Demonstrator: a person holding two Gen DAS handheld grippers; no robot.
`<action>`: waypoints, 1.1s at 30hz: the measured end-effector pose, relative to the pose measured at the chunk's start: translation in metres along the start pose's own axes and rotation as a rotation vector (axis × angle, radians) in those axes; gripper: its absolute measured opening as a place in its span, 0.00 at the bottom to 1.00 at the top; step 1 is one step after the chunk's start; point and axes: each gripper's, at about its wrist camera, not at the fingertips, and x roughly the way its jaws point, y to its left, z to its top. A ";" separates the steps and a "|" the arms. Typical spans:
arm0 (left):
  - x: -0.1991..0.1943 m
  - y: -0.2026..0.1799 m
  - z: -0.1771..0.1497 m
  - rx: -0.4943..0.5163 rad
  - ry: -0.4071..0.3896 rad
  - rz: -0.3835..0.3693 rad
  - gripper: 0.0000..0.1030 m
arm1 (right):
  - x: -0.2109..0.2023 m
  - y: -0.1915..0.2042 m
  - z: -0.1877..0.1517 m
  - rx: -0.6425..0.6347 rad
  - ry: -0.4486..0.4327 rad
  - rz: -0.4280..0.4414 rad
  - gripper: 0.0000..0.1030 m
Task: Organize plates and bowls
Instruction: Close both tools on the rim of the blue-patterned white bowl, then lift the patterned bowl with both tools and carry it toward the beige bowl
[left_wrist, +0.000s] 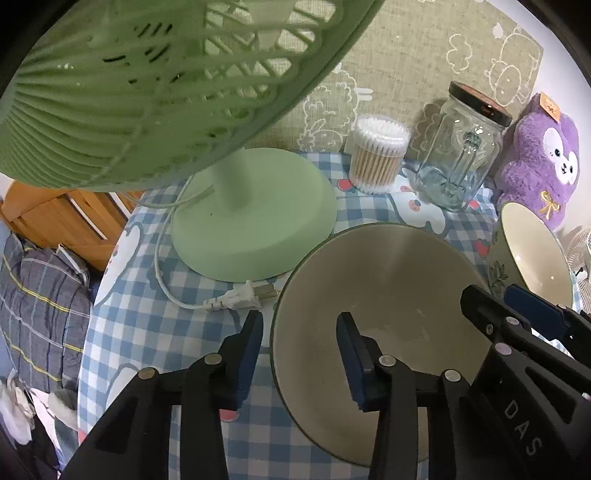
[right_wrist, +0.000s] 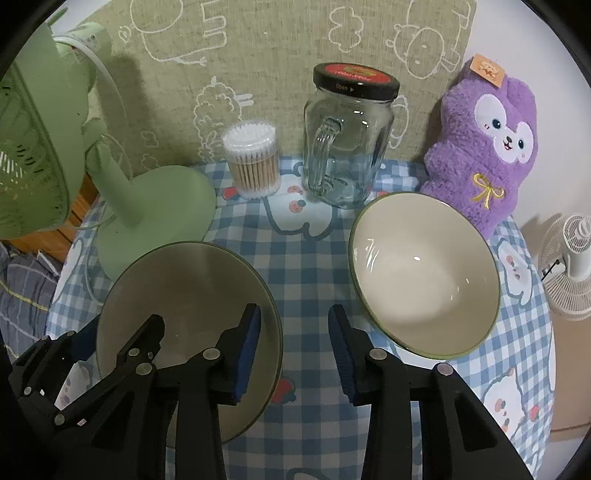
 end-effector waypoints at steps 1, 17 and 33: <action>0.002 0.000 0.000 0.003 0.002 0.004 0.36 | 0.002 0.001 0.000 -0.002 0.000 0.006 0.34; 0.008 -0.002 0.001 0.021 0.027 0.021 0.18 | 0.004 0.011 0.002 -0.027 0.034 0.028 0.17; -0.027 -0.013 -0.015 0.040 0.039 0.017 0.18 | -0.034 0.000 -0.016 -0.025 0.033 0.016 0.17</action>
